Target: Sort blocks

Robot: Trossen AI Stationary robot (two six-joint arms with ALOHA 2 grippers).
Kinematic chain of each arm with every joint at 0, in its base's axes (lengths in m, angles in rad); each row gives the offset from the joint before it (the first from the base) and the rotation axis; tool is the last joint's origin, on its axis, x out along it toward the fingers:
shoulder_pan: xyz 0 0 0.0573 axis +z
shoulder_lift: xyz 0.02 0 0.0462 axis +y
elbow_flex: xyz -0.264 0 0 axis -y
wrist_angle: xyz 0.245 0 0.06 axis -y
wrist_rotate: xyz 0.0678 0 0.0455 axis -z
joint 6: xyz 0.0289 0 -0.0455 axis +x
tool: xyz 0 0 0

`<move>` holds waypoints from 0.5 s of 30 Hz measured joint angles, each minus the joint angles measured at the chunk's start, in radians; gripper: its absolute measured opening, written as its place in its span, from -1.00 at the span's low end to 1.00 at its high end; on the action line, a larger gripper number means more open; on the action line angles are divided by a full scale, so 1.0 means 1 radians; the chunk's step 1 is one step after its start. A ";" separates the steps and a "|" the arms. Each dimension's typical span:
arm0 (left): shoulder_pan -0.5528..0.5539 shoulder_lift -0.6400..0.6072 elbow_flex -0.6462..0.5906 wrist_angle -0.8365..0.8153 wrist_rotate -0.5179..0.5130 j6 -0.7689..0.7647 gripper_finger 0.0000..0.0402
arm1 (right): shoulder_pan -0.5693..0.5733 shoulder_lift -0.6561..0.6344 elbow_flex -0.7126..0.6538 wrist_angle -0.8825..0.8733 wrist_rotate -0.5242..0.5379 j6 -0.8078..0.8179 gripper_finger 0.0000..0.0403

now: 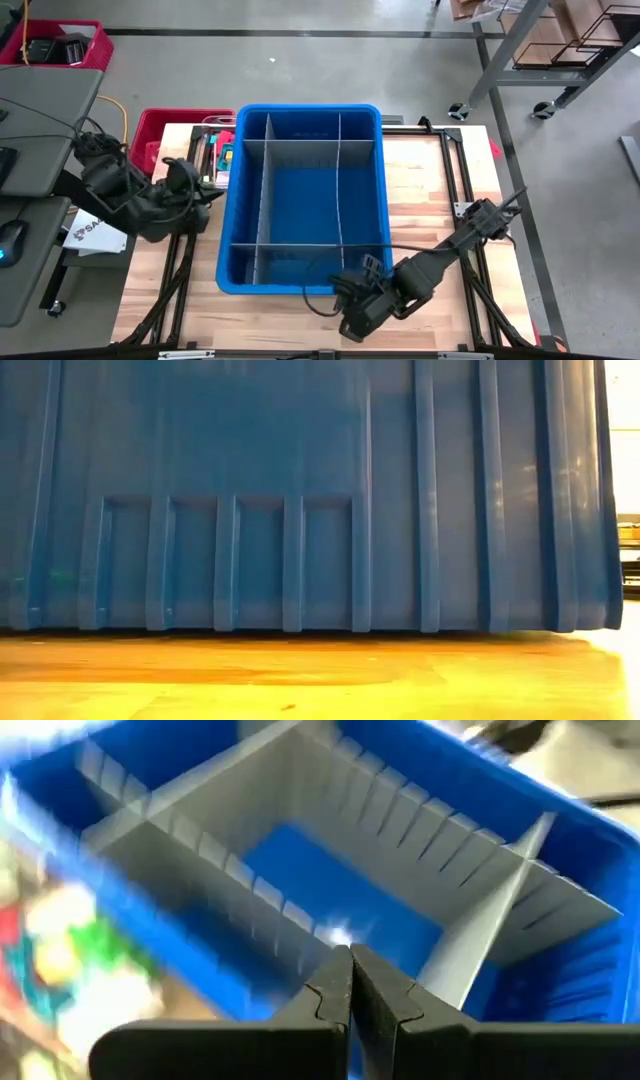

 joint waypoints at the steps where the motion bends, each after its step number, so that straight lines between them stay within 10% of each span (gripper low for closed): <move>1: 0.018 -0.002 -0.019 -0.008 0.046 -0.061 -1.00 | 0.001 0.000 0.028 -0.027 0.012 -0.010 -1.00; 9: 0.049 -0.015 -0.163 -0.010 0.427 -0.333 -1.00 | -0.001 -0.002 0.234 -0.295 0.142 0.007 -1.00; 15: 0.065 -0.022 -0.344 -0.015 0.339 -0.599 -1.00 | -0.001 -0.037 0.215 -0.315 0.202 0.062 -1.00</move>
